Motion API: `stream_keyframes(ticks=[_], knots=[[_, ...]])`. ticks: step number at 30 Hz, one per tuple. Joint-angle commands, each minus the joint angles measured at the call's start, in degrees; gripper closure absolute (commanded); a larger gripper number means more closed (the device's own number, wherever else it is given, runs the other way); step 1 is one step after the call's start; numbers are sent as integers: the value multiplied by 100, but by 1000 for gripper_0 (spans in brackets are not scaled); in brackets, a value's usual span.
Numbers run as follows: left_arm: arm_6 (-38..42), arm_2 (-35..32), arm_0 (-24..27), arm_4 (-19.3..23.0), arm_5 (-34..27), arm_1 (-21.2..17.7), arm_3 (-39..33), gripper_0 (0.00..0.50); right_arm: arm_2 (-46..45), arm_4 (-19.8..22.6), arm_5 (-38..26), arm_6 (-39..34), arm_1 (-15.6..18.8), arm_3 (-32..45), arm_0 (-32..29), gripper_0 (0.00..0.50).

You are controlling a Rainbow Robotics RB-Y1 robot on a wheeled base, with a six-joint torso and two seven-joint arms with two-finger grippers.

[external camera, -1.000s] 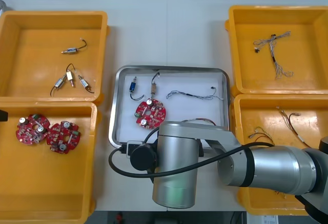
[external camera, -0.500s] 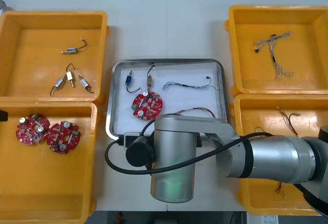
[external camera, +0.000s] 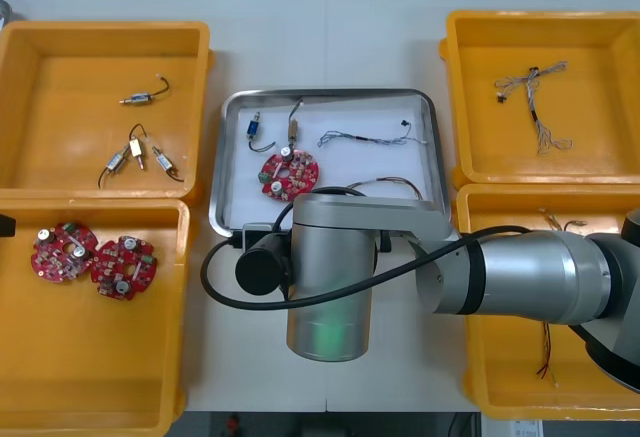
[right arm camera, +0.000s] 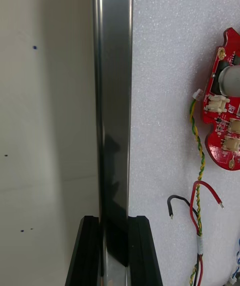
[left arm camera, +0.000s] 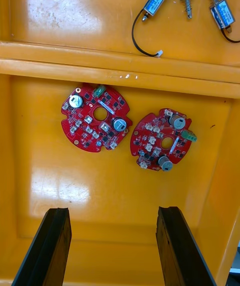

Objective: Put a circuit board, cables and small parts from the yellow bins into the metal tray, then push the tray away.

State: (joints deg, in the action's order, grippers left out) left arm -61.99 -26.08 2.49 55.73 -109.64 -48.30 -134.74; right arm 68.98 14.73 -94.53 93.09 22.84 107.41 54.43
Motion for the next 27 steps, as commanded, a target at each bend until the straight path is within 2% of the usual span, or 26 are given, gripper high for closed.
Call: stream_keyframes(ticks=[1, 14, 27], knots=[[-455, -20, -108, -54, -36, -242, -114, 0, 54, -137, 23, 16, 54, -98, 376, 500], [-455, -20, -108, -54, -36, -242, -114, 0, 54, -190, 304, 42, 45, -607, 771, 500], [-455, -20, -108, -54, -36, -242, -114, 0, 28, -568, 761, 86, -139, -1293, 982, 500]])
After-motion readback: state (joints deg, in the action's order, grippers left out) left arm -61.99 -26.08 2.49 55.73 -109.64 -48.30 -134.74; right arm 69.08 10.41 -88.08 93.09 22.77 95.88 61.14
